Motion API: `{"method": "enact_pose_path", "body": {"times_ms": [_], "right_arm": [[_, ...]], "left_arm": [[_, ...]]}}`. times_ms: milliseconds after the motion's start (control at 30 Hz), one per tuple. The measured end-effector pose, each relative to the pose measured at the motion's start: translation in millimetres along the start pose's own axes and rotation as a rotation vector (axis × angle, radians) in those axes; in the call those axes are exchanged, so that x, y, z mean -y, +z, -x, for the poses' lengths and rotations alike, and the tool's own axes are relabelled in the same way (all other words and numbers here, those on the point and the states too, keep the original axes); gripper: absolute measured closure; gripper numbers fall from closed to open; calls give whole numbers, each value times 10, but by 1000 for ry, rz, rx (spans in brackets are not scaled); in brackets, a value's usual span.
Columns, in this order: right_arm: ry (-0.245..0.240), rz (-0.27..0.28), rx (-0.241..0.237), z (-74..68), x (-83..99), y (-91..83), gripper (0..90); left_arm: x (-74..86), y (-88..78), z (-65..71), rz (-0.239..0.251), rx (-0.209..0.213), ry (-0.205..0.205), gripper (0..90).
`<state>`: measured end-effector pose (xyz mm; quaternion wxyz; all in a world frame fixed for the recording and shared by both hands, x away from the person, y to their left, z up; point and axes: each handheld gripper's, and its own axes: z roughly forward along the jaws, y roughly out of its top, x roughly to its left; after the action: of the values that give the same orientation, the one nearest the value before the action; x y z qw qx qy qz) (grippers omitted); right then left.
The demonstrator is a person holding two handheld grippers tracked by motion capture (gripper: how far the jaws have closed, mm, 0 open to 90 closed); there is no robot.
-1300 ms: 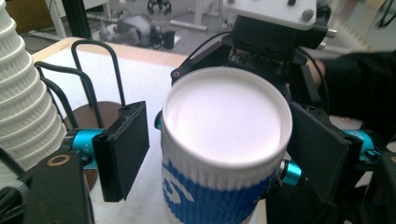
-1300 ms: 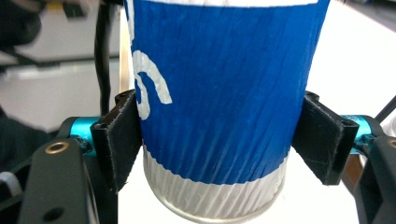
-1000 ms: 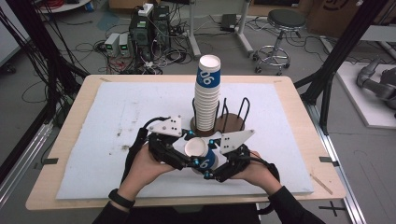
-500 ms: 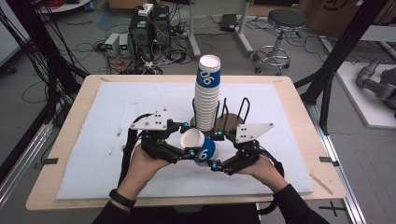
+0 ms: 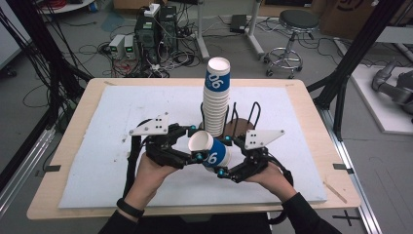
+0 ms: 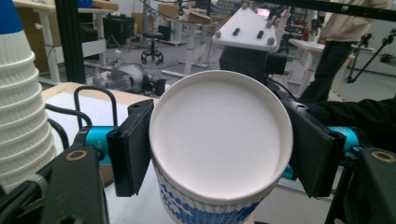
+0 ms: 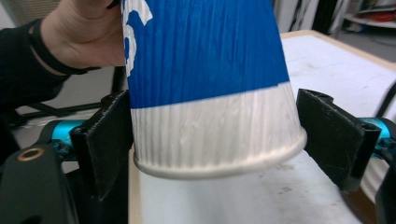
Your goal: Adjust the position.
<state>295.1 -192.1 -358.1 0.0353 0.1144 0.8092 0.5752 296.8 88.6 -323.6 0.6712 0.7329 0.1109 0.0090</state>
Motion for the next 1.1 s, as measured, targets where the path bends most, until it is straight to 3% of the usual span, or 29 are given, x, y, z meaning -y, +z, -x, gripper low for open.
{"method": "enact_pose_path", "body": {"times_ms": [200, 267, 333, 400, 433, 467, 500, 633, 700, 767, 800, 933, 1100], "right_arm": [[-39, -38, -10, 8, 3, 8, 186], [-74, -71, -13, 8, -11, -10, 201], [-79, -79, -13, 8, -14, -12, 207], [-86, -100, -20, 13, -26, -18, 208], [-106, -138, -15, 9, -43, -25, 208], [-106, -138, -15, 9, -43, -25, 208], [-108, -174, -17, -9, -51, -31, 208], [-118, -207, -15, -12, -60, -37, 203], [-128, -199, -6, -10, -65, -53, 166], [-112, -158, -22, 10, -69, -82, 159], [-110, -123, 2, 35, -71, -110, 152], [-1, -17, -5, 90, -60, -226, 150], [57, 47, -14, 86, -63, -215, 150]], "left_arm": [[1, 27, 1, -35, 7, 6, 300], [-29, 39, 16, -87, 7, 12, 290], [-54, 48, 27, -134, 0, 24, 285], [-70, 65, 39, -201, -6, 36, 252], [-70, 76, 45, -247, -15, 49, 252], [-64, 87, 47, -264, -12, 48, 252], [-63, 93, 40, -289, -8, 57, 251], [-50, 112, 41, -322, 10, 63, 287], [-32, 91, 19, -295, 18, 63, 285], [-11, 56, -14, -240, 23, 49, 286], [-1, 36, -32, -207, 22, 45, 286], [22, -47, -76, -85, 23, 23, 289], [55, -67, -89, 15, 38, 14, 289]]}}
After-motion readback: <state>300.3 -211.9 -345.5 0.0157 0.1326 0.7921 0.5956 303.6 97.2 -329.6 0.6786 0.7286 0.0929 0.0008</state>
